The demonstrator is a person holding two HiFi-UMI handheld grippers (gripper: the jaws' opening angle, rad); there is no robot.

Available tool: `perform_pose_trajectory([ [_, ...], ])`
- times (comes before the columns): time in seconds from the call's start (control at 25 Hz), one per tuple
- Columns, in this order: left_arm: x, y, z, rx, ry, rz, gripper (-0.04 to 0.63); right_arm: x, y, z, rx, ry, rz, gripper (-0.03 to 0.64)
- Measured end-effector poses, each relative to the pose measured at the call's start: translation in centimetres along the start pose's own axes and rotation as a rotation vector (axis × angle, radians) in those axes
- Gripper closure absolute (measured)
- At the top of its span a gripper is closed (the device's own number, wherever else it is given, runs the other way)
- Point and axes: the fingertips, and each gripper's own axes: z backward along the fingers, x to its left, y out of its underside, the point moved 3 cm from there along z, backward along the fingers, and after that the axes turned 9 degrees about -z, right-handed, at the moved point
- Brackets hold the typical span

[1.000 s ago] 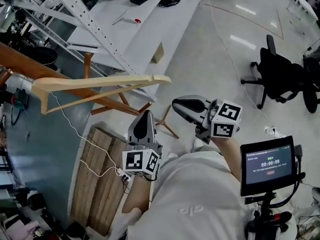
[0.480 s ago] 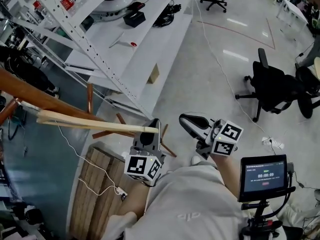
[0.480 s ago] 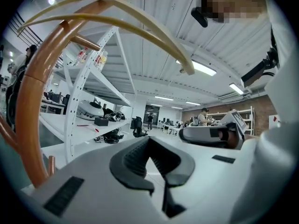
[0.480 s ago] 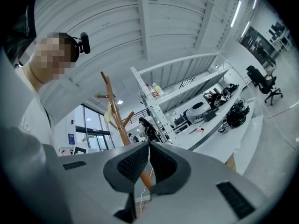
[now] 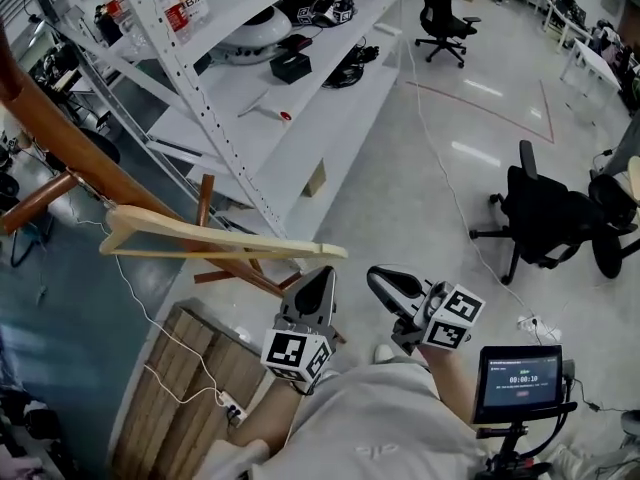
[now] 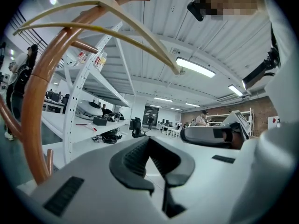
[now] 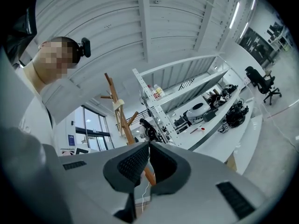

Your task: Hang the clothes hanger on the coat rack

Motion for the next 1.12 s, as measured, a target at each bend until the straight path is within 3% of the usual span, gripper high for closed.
perform_pose_trajectory([
  [0.24,-1.0,0.3,-0.2,-0.003,0.020,0.001,0.589,0.2,0.8,1.1,0.050,0.034,0.041,0.604],
  [0.56,0.1,-0.4,-0.9,-0.001,0.036,0.000,0.589,0.1,0.6,1.5,0.031,0.059,0.052,0.604],
  [1.12,0.1,-0.5,2.6,0.011,-0.042,-0.050,0.589,0.8,0.6,1.7,0.013,0.047,0.043,0.604],
])
